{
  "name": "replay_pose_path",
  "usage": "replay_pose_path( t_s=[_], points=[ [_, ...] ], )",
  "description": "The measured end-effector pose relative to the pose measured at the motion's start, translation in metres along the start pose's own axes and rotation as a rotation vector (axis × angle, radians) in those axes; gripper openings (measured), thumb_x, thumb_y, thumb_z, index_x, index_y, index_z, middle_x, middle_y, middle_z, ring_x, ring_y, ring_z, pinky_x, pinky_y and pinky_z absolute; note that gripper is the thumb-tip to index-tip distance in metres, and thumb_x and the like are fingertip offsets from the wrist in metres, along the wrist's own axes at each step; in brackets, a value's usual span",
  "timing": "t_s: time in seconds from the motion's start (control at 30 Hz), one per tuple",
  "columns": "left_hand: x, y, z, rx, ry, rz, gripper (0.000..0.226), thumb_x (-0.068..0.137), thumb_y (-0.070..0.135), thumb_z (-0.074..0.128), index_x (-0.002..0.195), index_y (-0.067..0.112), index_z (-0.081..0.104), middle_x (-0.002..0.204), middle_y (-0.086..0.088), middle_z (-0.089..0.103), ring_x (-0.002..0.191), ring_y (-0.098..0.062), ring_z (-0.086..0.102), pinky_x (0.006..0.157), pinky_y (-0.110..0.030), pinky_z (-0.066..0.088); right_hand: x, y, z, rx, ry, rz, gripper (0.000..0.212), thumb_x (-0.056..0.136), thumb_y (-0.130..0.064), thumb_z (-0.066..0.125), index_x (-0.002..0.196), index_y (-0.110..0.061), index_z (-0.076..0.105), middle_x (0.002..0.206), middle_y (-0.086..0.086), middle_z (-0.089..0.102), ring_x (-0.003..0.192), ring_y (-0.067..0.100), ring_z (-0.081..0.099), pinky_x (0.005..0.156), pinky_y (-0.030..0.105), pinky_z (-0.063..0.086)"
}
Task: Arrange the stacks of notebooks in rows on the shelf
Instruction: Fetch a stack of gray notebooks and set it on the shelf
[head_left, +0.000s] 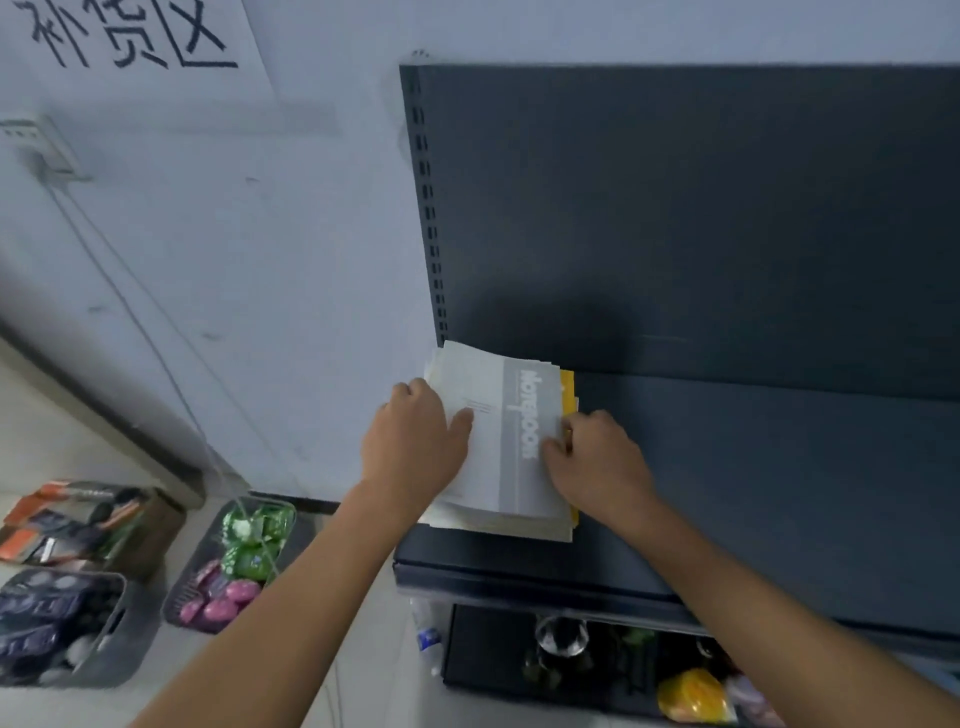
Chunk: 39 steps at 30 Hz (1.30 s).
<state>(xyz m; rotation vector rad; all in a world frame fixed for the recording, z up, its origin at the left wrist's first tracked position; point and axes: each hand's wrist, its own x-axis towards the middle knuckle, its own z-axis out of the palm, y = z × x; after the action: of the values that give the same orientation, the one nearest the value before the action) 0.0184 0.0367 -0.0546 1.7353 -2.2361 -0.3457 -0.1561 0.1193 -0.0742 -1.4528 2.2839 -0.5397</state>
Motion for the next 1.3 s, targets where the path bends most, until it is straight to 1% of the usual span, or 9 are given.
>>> replay_pose_path(
  t_s=[0.13, 0.23, 0.4, 0.6, 0.77, 0.97, 1.07, 1.17, 1.3],
  points=[
    [0.0, 0.0, -0.004, -0.046, -0.016, -0.031, 0.025, 0.098, 0.033, 0.052, 0.093, 0.01, 0.046, 0.086, -0.003, 0.053, 0.065, -0.013, 0.043, 0.052, -0.026, 0.028, -0.007, -0.008, 0.007, 0.009, 0.044, -0.009, 0.03, 0.096, -0.039, 0.049, 0.075, -0.019, 0.043, 0.102, 0.005, 0.047, 0.08, 0.027, 0.055, 0.069, 0.036, 0.049],
    [0.004, -0.004, -0.012, -0.108, -0.047, -0.085, 0.023, 0.096, 0.03, 0.055, 0.093, 0.009, 0.046, 0.078, -0.001, 0.05, 0.063, -0.013, 0.045, 0.048, -0.025, 0.028, -0.009, -0.011, 0.012, -0.018, 0.048, -0.045, 0.027, 0.097, -0.038, 0.049, 0.078, -0.019, 0.046, 0.104, 0.002, 0.044, 0.084, 0.022, 0.049, 0.069, 0.034, 0.046],
    [0.01, -0.011, -0.02, -0.134, -0.079, -0.126, 0.023, 0.092, 0.025, 0.058, 0.092, 0.004, 0.051, 0.081, -0.008, 0.058, 0.065, -0.02, 0.052, 0.048, -0.029, 0.032, -0.013, -0.01, 0.015, 0.018, 0.06, -0.096, 0.026, 0.097, -0.036, 0.049, 0.106, -0.017, 0.063, 0.105, -0.002, 0.041, 0.1, 0.018, 0.048, 0.075, 0.035, 0.049],
    [0.01, -0.015, -0.024, -0.143, -0.056, -0.124, 0.02, 0.09, 0.02, 0.058, 0.09, 0.003, 0.048, 0.082, -0.01, 0.057, 0.067, -0.024, 0.052, 0.05, -0.031, 0.033, -0.016, -0.012, 0.016, 0.036, 0.072, -0.059, 0.021, 0.096, -0.034, 0.05, 0.082, -0.019, 0.05, 0.105, -0.001, 0.041, 0.103, 0.019, 0.044, 0.074, 0.033, 0.044],
    [0.007, -0.015, -0.03, -0.131, -0.007, -0.11, 0.021, 0.089, 0.022, 0.06, 0.091, 0.006, 0.046, 0.078, -0.005, 0.053, 0.065, -0.019, 0.049, 0.049, -0.03, 0.032, -0.018, -0.017, 0.014, 0.05, 0.054, -0.024, 0.026, 0.096, -0.032, 0.049, 0.076, -0.015, 0.047, 0.109, 0.005, 0.044, 0.106, 0.023, 0.044, 0.082, 0.04, 0.051],
    [0.007, -0.019, -0.039, -0.311, -0.12, -0.098, 0.024, 0.095, 0.028, 0.051, 0.091, 0.005, 0.056, 0.083, -0.005, 0.062, 0.069, -0.018, 0.057, 0.053, -0.029, 0.04, -0.017, -0.022, 0.013, 0.037, 0.069, -0.003, 0.034, 0.098, -0.037, 0.044, 0.071, -0.017, 0.043, 0.109, 0.008, 0.048, 0.108, 0.026, 0.043, 0.084, 0.042, 0.05],
    [0.007, -0.016, -0.041, -0.427, -0.135, -0.076, 0.016, 0.096, 0.026, 0.047, 0.09, 0.013, 0.052, 0.087, -0.001, 0.061, 0.073, -0.015, 0.057, 0.053, -0.029, 0.039, -0.014, -0.027, 0.012, 0.146, 0.055, 0.035, 0.04, 0.099, -0.047, 0.041, 0.073, -0.018, 0.046, 0.106, 0.007, 0.052, 0.108, 0.027, 0.047, 0.086, 0.043, 0.049],
    [0.01, -0.01, -0.04, -0.603, -0.179, -0.079, 0.014, 0.095, 0.027, 0.047, 0.099, 0.015, 0.055, 0.095, -0.001, 0.065, 0.085, -0.019, 0.064, 0.062, -0.032, 0.049, -0.01, -0.03, 0.007, 0.415, 0.043, 0.127, 0.047, 0.096, -0.059, 0.046, 0.089, -0.015, 0.059, 0.1, 0.003, 0.062, 0.094, 0.021, 0.061, 0.075, 0.038, 0.052],
    [0.018, 0.003, -0.029, -0.51, -0.197, 0.02, 0.017, 0.098, 0.027, 0.05, 0.112, 0.018, 0.048, 0.093, 0.012, 0.056, 0.08, -0.007, 0.056, 0.055, -0.024, 0.04, -0.014, -0.021, -0.011, 0.626, 0.173, 0.189, 0.046, 0.088, -0.054, 0.068, 0.112, -0.015, 0.063, 0.102, -0.006, 0.069, 0.091, 0.011, 0.067, 0.08, 0.034, 0.059]
  ],
)
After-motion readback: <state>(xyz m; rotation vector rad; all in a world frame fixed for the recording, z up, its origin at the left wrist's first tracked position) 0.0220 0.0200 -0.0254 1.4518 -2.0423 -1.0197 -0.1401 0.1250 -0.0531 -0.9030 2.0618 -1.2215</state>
